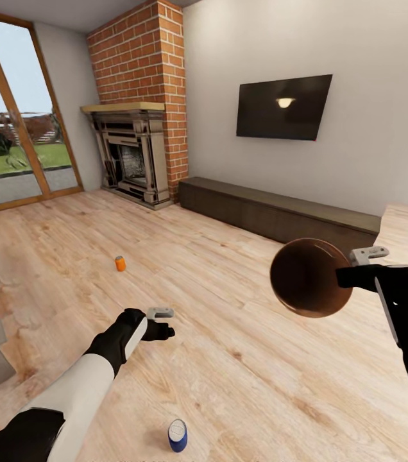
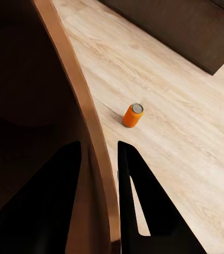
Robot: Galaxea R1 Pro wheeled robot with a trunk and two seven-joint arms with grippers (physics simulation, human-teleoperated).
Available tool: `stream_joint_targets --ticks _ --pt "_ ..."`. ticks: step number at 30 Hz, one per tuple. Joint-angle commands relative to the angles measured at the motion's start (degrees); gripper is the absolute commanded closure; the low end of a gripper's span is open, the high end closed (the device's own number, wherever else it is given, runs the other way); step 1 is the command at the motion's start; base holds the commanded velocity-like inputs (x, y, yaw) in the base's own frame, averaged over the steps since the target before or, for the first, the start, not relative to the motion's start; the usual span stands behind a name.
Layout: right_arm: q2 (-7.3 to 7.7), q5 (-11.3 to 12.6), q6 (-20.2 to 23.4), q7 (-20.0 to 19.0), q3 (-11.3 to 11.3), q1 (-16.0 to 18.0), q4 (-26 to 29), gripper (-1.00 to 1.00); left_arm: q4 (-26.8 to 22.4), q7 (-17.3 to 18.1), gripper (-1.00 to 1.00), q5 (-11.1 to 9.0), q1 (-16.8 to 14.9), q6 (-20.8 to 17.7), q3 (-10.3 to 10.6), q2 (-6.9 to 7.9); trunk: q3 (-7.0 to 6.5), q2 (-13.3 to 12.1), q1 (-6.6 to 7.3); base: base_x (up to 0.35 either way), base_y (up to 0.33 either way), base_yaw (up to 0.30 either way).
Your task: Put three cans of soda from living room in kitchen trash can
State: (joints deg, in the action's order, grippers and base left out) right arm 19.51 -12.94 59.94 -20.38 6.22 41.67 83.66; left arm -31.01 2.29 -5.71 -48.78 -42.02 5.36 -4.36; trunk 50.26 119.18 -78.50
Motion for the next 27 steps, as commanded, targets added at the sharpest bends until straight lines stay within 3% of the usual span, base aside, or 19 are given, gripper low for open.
stream_joint_targets --ticks 1,9,16,18,27 --pt "0.06 0.7 0.1 -0.3 0.0 0.0 0.0 1.0 0.0 0.0 -1.0 0.0 0.0 0.0 0.3 -0.01 0.17 0.4 -0.22 0.002 0.0 0.0" --pt "0.1 0.6 0.1 -0.4 -0.1 0.0 0.1 1.0 0.3 -1.5 -1.0 0.0 0.0 -0.3 0.6 -0.16 1.61 3.6 -1.97 0.0 0.0 0.0" --pt "0.09 0.6 0.1 -0.3 -0.1 0.0 0.1 1.0 4.3 -2.1 -1.0 0.0 -0.1 -1.3 0.7 -0.73 2.86 6.4 -3.51 0.0 0.0 0.0" --pt "0.09 0.6 0.1 -0.3 0.0 0.0 0.1 1.0 7.0 -2.1 -1.0 -0.2 -0.1 -3.6 0.7 -1.02 3.22 7.2 -3.95 0.0 0.0 0.0" --pt "0.09 0.6 0.1 -0.3 -0.1 0.0 0.2 1.0 8.6 -1.6 -1.0 -0.4 -0.2 -6.4 0.6 -2.15 4.84 10.8 -5.93 0.0 0.0 0.0"
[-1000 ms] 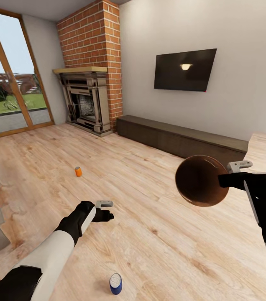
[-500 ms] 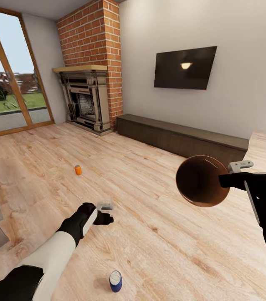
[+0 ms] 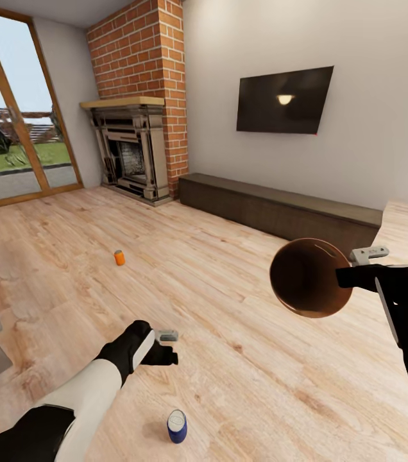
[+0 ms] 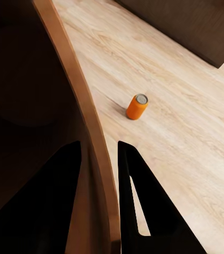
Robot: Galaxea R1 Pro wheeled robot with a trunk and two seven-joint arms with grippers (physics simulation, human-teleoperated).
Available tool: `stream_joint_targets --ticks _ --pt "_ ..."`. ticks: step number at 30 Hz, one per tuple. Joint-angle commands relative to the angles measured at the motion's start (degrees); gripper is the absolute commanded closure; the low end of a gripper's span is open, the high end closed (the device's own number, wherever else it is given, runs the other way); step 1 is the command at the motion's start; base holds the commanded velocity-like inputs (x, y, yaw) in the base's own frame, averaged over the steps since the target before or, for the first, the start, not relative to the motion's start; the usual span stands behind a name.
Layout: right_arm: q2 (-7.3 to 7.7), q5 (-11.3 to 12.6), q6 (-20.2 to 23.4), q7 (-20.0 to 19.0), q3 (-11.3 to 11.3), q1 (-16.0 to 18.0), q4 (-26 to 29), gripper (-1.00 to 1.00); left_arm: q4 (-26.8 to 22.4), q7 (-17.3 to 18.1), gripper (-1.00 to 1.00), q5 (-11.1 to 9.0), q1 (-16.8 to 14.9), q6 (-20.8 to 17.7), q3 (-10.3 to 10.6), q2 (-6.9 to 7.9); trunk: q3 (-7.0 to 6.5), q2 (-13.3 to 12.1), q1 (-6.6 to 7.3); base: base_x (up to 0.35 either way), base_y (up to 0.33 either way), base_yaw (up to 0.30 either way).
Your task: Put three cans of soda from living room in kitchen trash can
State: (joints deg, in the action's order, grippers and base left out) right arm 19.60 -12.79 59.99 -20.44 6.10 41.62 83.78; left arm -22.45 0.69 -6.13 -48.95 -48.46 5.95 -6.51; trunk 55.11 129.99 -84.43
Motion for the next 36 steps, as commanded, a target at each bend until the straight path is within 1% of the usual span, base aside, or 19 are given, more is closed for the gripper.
stream_joint_targets --ticks 1,5,7,8,13,15,22,33,36 --pt "0.0 0.5 0.0 -0.3 0.0 0.0 0.0 1.0 0.0 0.1 -1.0 0.0 0.0 -0.3 0.0 -0.05 0.17 0.4 -0.22 0.0 0.0 0.0" --pt "-0.07 0.5 0.0 -0.3 -0.1 0.0 0.1 1.0 0.1 1.1 -1.0 0.0 0.0 -1.5 0.0 -0.46 0.89 2.0 -1.1 0.0 0.0 0.0" --pt "-0.2 0.5 0.0 -0.3 -0.1 0.0 0.4 1.0 0.1 2.2 -1.0 0.0 0.0 -2.6 0.0 -0.74 1.25 2.8 -1.54 0.0 0.0 0.0" --pt "-0.25 0.5 0.0 -0.3 -0.1 0.0 0.6 1.0 0.1 2.5 -1.0 0.0 -0.1 -3.8 0.0 -0.82 1.43 3.2 -1.76 0.0 0.0 0.0" --pt "-0.25 0.4 0.0 -0.3 0.0 0.0 1.5 1.0 0.1 3.4 -1.0 -0.1 -0.1 -6.3 0.0 -0.89 2.33 5.2 -2.85 0.0 0.0 0.0" --pt "-0.25 0.5 0.0 -0.3 0.0 0.0 1.9 1.0 0.1 3.7 -1.0 -0.1 -0.1 -6.8 0.0 -0.91 2.69 6.0 -3.29 0.0 0.0 0.0" --pt "-0.45 0.5 0.0 -0.3 -0.3 0.0 2.8 1.0 0.1 3.8 -1.0 -0.2 -0.1 -7.2 0.0 -1.23 3.94 8.8 -4.83 0.0 0.0 0.0" --pt "-0.45 0.4 0.0 -0.3 -0.7 0.0 2.9 1.0 -1.0 3.4 -1.0 -0.5 -0.5 -7.1 0.1 -1.26 5.92 13.3 -7.24 0.0 0.0 0.0" --pt "-0.47 0.4 0.0 -0.2 -0.9 0.0 3.0 1.0 -1.8 3.4 -1.0 -0.5 -1.9 -7.1 0.2 -1.2 6.58 13.3 -7.32 0.0 0.0 0.0"
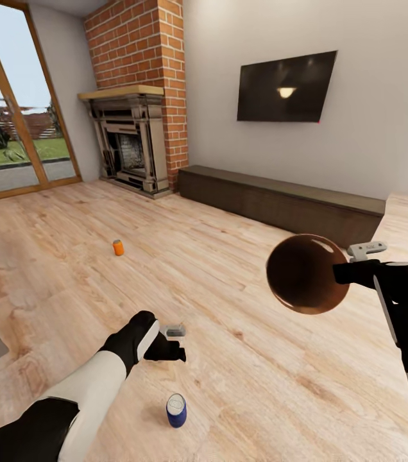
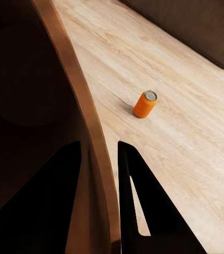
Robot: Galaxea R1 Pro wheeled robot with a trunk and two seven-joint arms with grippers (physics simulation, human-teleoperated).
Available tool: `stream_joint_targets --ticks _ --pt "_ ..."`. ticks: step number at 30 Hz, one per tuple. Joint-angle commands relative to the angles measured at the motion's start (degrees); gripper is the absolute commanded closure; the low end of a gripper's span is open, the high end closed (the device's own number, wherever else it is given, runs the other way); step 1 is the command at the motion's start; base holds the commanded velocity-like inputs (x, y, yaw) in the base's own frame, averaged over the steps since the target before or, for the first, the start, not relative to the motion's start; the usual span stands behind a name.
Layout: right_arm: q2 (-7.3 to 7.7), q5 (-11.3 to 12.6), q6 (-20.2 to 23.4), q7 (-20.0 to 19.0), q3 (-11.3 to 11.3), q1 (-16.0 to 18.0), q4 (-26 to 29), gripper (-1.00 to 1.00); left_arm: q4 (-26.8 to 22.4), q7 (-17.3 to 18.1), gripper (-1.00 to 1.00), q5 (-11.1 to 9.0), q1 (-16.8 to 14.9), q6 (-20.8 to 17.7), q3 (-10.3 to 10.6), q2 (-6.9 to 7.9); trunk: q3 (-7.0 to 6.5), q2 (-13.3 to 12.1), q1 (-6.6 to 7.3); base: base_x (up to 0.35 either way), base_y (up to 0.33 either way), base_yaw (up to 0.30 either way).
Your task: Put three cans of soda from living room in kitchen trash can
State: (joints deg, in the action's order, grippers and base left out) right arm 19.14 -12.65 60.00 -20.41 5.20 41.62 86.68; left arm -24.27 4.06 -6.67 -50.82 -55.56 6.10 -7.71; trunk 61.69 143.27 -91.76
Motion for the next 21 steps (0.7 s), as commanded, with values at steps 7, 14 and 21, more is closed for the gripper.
stream_joint_targets --ticks 7,14,21 --pt "-0.04 0.3 0.0 -0.3 -0.1 0.0 0.1 1.0 -0.3 0.0 -1.0 0.0 -1.3 0.1 0.0 0.06 1.55 0.1 -0.17 0.0 0.0 0.0" --pt "0.02 0.4 0.0 -0.3 -0.2 0.0 0.1 1.0 -0.4 0.1 -1.0 0.0 -1.6 0.2 0.0 0.06 3.12 0.2 -0.35 0.0 0.0 0.0" --pt "0.01 0.4 0.0 -0.3 -0.3 0.0 0.2 1.0 -0.4 0.1 -1.0 0.0 -1.6 0.4 0.0 0.07 5.13 0.3 -0.53 0.0 0.0 0.0"
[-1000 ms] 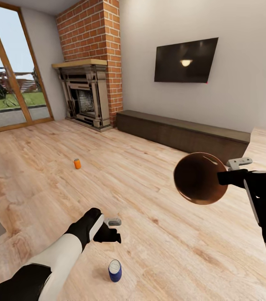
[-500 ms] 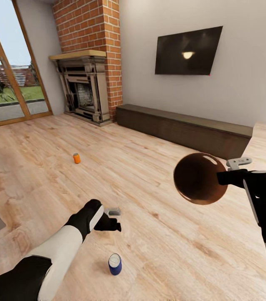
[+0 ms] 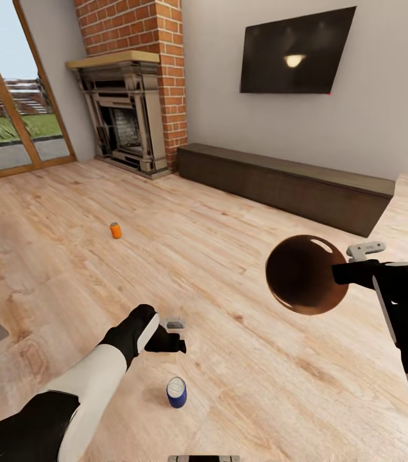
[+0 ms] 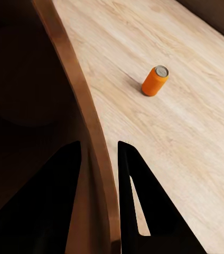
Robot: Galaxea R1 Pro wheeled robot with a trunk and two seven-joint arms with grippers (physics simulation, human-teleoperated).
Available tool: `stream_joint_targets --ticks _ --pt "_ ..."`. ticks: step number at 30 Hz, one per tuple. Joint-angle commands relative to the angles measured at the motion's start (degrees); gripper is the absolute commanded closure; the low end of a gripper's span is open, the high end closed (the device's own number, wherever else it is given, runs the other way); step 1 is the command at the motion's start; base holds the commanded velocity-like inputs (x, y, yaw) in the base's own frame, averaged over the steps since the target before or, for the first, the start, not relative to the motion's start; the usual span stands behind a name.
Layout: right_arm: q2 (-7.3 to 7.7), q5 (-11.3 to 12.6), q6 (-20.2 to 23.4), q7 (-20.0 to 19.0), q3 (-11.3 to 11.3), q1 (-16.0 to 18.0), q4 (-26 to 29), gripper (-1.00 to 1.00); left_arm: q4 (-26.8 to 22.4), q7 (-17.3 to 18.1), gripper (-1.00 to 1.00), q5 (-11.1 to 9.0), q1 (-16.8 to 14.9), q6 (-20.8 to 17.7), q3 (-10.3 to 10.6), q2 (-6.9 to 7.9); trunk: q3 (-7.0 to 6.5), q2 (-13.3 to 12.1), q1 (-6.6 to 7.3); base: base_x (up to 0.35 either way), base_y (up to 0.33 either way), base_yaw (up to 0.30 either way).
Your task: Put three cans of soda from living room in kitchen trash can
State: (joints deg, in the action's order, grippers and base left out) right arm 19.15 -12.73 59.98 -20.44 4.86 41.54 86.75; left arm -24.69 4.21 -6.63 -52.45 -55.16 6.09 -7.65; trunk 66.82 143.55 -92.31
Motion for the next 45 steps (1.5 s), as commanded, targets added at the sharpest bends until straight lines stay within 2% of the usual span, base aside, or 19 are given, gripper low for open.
stream_joint_targets --ticks 1,30,38,45 --pt "0.0 0.5 0.0 -0.3 0.0 0.0 0.1 1.0 0.0 0.0 -1.0 0.0 0.0 0.1 0.0 0.0 0.31 0.0 -0.01 0.0 0.0 0.0" --pt "0.01 0.5 0.0 -0.2 0.0 0.0 0.1 1.0 -0.1 0.1 -1.0 0.3 0.0 0.3 0.0 0.04 9.33 0.4 -0.76 0.0 0.0 0.0" --pt "0.01 0.5 0.0 -0.2 -0.1 -0.1 0.1 1.0 -0.1 0.1 -1.0 0.3 0.1 1.3 0.0 0.15 10.05 0.4 -0.76 0.02 0.0 0.0" --pt "0.0 0.5 0.0 -0.2 -0.1 -0.1 0.1 1.0 -0.1 0.2 -1.0 0.3 0.1 1.6 0.0 0.17 10.67 0.4 -0.76 0.263 0.041 0.0"
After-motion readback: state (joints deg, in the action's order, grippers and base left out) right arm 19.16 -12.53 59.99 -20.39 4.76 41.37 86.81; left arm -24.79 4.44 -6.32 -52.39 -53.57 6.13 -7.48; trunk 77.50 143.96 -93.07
